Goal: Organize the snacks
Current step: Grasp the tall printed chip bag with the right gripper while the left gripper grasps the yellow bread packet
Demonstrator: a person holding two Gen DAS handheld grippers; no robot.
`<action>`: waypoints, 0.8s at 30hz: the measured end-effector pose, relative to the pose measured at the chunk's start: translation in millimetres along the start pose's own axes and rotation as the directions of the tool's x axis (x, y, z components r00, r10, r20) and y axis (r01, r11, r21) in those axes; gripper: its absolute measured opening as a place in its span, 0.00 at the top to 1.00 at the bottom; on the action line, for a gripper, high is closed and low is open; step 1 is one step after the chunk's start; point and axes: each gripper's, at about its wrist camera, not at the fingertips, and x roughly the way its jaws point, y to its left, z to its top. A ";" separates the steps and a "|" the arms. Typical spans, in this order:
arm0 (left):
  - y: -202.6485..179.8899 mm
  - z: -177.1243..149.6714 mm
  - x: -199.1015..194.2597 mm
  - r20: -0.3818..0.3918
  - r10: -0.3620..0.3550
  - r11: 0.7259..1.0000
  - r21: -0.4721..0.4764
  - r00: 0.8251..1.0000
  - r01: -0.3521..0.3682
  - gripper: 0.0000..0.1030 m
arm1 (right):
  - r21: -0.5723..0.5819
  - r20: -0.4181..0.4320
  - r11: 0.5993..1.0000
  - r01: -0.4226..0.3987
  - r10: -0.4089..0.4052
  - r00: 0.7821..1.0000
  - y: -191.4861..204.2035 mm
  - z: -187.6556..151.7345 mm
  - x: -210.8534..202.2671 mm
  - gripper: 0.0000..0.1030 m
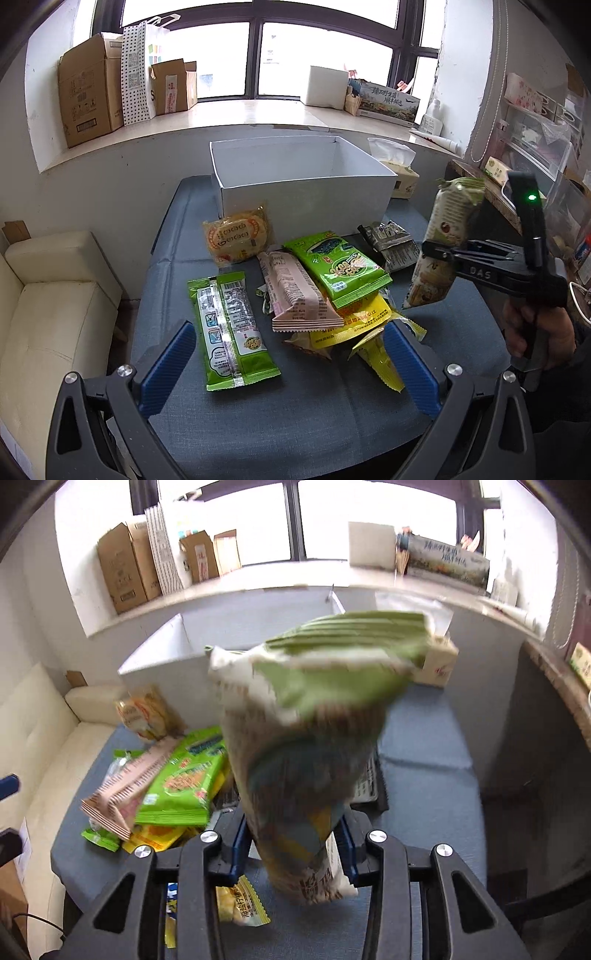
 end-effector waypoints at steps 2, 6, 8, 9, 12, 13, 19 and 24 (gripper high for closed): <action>3.0 1.9 1.9 0.004 0.004 1.000 -0.010 1.000 -0.004 0.00 | -0.002 0.037 1.000 0.020 -0.020 0.999 -0.9 4.2 -13.0 0.59; 9.9 10.8 12.6 0.014 0.035 0.999 -0.020 0.999 -0.035 0.00 | 0.034 0.104 0.999 -0.004 0.001 0.995 -4.6 5.2 -40.9 0.59; 15.8 20.7 24.2 0.020 0.049 0.998 -0.036 0.999 -0.049 0.00 | 0.043 0.137 0.999 -0.010 0.004 0.991 -0.9 6.6 -51.5 0.59; 19.1 26.8 32.9 0.019 0.054 0.997 -0.048 0.998 -0.053 0.00 | 0.045 0.153 0.999 -0.009 0.002 0.988 0.1 5.5 -58.0 0.59; 28.7 44.8 68.0 0.002 0.073 0.994 -0.082 0.997 -0.072 0.00 | 0.046 0.189 0.999 -0.022 0.012 0.982 2.3 0.7 -71.9 0.59; 31.2 50.5 80.8 -0.011 0.094 0.991 -0.095 0.996 -0.095 0.00 | 0.047 0.196 0.999 -0.027 0.017 0.980 3.6 -1.0 -75.8 0.59; 37.7 71.6 147.6 -0.069 0.169 0.981 -0.081 0.983 -0.175 0.00 | 0.048 0.179 0.999 -0.023 0.014 0.984 1.6 -6.8 -79.7 0.59; 41.6 81.1 172.0 -0.088 0.154 0.982 -0.092 0.984 -0.162 0.00 | 0.051 0.150 0.998 -0.020 0.012 0.989 -2.0 -12.3 -73.4 0.59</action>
